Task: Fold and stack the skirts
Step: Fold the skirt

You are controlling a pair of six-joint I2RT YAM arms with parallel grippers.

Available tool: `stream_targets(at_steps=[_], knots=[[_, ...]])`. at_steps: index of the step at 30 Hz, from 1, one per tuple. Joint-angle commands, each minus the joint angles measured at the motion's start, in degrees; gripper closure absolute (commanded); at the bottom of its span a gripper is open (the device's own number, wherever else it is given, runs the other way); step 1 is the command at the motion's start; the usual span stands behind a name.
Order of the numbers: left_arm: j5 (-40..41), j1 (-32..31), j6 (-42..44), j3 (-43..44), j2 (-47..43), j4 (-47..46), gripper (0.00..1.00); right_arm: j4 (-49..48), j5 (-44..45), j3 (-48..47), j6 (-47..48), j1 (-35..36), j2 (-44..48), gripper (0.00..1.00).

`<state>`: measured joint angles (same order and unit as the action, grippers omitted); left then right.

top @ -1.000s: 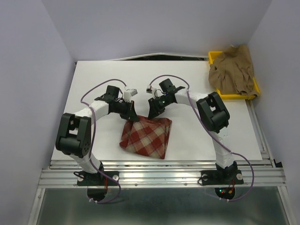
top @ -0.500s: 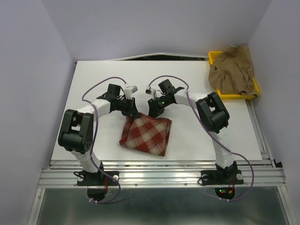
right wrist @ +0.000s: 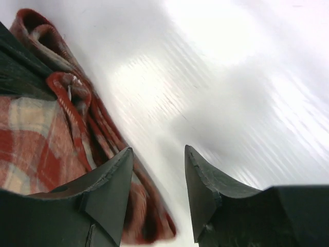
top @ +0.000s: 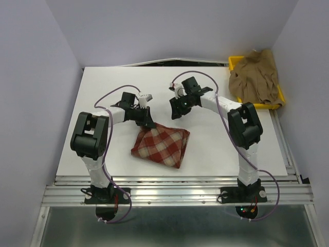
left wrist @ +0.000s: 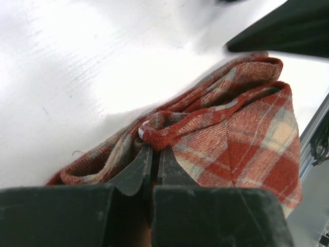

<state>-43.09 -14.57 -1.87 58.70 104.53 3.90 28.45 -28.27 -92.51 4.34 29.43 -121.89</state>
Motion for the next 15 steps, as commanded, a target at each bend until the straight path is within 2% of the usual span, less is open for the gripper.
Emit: stream_targets(at_steps=[1,4,5,7,8,10,11,15], knots=[[6.8,-0.3,1.1,0.7,2.6,-0.4,1.0,4.6,4.7,-3.6,1.7,-1.8,10.3,0.5],[7.1,-0.4,0.6,1.4,2.5,-0.4,1.0,7.7,-4.1,-0.8,-1.8,-1.8,13.1,0.5],[7.4,-0.4,0.5,1.7,2.3,-0.4,0.99,7.7,-10.8,0.7,-3.0,-1.8,14.8,0.5],[7.9,-0.4,0.6,2.6,1.8,0.0,0.96,5.1,-17.5,7.6,-9.9,-1.8,16.5,0.5],[8.5,-0.4,0.8,2.9,1.1,0.1,0.91,0.1,-23.5,10.4,-12.4,-1.8,17.9,0.5],[9.0,-0.4,1.3,3.9,0.3,0.8,0.85,-6.2,-26.6,18.8,-15.9,-0.3,18.7,0.49],[9.4,-0.4,1.5,4.1,-0.5,1.2,0.77,-9.2,-28.0,20.6,-15.9,-0.3,18.7,0.49],[9.3,0.1,5.0,5.5,-4.6,3.7,0.61,-10.3,-28.2,25.4,-13.9,-0.3,12.5,0.52]])
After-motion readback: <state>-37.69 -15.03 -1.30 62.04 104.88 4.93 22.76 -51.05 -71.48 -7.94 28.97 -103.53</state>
